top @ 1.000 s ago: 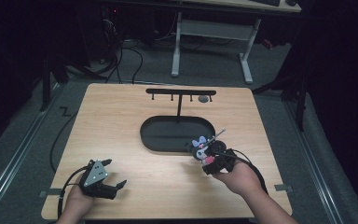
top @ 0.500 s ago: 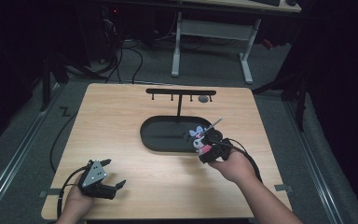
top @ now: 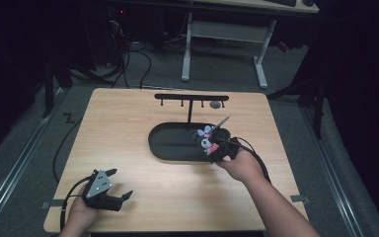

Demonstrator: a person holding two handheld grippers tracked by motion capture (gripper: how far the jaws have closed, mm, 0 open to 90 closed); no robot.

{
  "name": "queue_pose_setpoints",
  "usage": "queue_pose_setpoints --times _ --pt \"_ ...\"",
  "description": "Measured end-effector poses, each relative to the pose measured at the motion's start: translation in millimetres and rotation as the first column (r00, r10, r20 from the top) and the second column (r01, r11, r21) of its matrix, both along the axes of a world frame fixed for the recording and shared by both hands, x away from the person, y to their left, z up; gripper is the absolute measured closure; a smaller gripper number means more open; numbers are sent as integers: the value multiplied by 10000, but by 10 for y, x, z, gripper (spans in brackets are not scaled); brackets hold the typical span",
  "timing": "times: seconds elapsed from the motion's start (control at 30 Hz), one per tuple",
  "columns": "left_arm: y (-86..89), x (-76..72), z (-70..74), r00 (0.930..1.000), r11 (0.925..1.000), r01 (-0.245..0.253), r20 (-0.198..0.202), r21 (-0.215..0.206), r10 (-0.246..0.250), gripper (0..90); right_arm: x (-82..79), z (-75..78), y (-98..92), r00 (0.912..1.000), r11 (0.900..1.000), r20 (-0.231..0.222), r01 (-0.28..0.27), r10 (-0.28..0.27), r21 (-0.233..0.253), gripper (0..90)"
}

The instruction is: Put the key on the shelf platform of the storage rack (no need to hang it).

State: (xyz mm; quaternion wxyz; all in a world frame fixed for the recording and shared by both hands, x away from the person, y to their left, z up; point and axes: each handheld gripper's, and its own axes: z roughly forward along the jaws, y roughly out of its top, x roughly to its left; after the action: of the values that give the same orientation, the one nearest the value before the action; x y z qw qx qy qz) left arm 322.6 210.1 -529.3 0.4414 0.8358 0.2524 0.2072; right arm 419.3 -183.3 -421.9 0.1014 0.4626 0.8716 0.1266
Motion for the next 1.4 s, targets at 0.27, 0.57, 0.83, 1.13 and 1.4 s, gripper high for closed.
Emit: queue_pose_setpoints --times 0.27,0.57,0.83,1.13,1.4 --pt "9 -3 -7 10000 10000 -5 -58 28 6 69 141 0 99 10000 10000 89 -26 26 76 473" --pt "-28 16 -18 9999 9999 113 -70 70 -113 80 309 -111 158 9999 9996 -37 101 -100 251 473" --pt "-26 17 -19 9999 9999 136 -81 77 -135 88 470 -214 159 9994 9990 -41 352 -351 270 472" --pt "-24 15 -18 9999 9999 157 -68 65 -156 88 611 -295 235 9992 9992 -125 381 -380 115 472" --pt "-21 14 -17 9999 9998 160 -55 78 -160 92 672 -319 306 9995 9992 -103 307 -305 266 472"
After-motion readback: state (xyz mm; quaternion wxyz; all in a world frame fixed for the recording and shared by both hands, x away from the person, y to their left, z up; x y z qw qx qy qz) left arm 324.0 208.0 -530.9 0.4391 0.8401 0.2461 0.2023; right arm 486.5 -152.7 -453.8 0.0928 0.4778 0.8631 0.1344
